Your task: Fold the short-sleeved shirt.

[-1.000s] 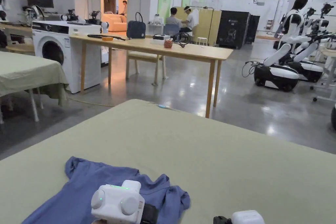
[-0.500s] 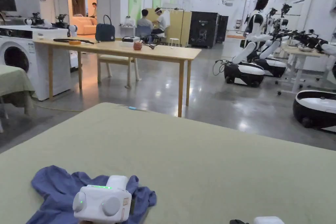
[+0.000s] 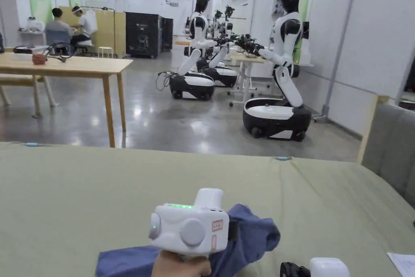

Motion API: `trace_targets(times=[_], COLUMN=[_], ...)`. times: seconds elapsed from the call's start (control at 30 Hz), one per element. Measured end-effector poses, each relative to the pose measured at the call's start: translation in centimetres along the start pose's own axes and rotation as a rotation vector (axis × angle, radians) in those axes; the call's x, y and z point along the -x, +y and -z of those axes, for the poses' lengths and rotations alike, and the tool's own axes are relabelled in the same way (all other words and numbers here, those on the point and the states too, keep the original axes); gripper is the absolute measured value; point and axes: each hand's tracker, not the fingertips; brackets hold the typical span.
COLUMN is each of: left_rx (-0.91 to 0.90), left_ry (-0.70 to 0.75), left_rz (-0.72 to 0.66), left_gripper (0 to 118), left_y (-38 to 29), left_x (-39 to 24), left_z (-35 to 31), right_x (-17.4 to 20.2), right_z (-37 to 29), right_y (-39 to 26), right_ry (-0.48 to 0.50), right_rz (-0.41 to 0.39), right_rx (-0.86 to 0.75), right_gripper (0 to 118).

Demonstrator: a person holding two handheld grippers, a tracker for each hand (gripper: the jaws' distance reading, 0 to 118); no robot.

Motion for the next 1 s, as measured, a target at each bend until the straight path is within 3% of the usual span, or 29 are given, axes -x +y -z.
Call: trace_targets(times=[0.17, 0.3, 0.33, 0.37, 0.4, 0.43, 0.47, 0.5, 0.67, 0.77, 0.87, 0.9, 0.97, 1.0], left_rx=[0.216, 0.249, 0.219, 0.186, 0.166, 0.144, 0.104, 0.018, -0.178, -0.158, -0.083, -0.069, -0.073, -0.051], left_ry=[0.121, 0.170, 0.170, 0.173, 0.177, 0.187, 0.182, 0.189, 0.354, 0.426, 0.479, 0.508, 0.585, 0.594], left_rz=[0.020, 0.077, 0.086, 0.090, 0.075, 0.069, 0.080, 0.104, 0.178, 0.087, -0.025, -0.021, -0.055, -0.106], left_gripper=[0, 0, 5, 11, 25, 68, 101, 116, 116, 117, 111, 97, 2, 0], left_y=[-4.2, -7.5, -7.7, -7.7, -7.6, -7.4, -6.9, -7.0, -9.5, -13.0, -17.3, -18.4, -19.7, -20.0], left_x=[-2.6, -3.6, -3.6, -3.6, -3.5, -3.4, -3.3, -3.2, 0.5, 4.8, 9.4, 10.6, 12.4, 13.4], left_z=[9.2, 11.6, 10.9, 10.1, 8.8, 7.2, 4.8, 1.5, -13.2, -20.6, -25.0, -26.0, -27.3, -27.7], right_x=[-4.8, -6.6, -6.7, -6.7, -6.5, -6.0, -5.7, -5.1, -1.3, 1.4, 3.8, 4.5, 5.4, 5.8], right_z=[-0.2, -0.1, -0.1, 0.0, 0.0, 0.0, 0.0, 0.2, 0.2, 0.2, -0.3, -0.3, -0.4, -0.5], right_y=[-1.2, -1.9, -1.9, -1.9, -1.9, -1.8, -1.7, -1.5, -1.2, -2.1, -3.3, -3.7, -4.3, -4.5], right_ry=[-0.071, -0.099, -0.098, -0.097, -0.096, -0.092, -0.086, -0.081, -0.023, 0.017, 0.048, 0.053, 0.067, 0.069], right_rz=[0.028, 0.049, 0.051, 0.052, 0.050, 0.044, 0.039, 0.027, -0.034, -0.016, 0.036, 0.044, 0.040, 0.030], right_rx=[0.012, 0.017, 0.017, 0.018, 0.018, 0.015, 0.014, 0.012, -0.028, -0.035, -0.027, -0.023, -0.002, 0.011], right_gripper=[7, 7, 7, 7, 7, 7, 7, 7, 7, 7, 7, 7, 7, 7])
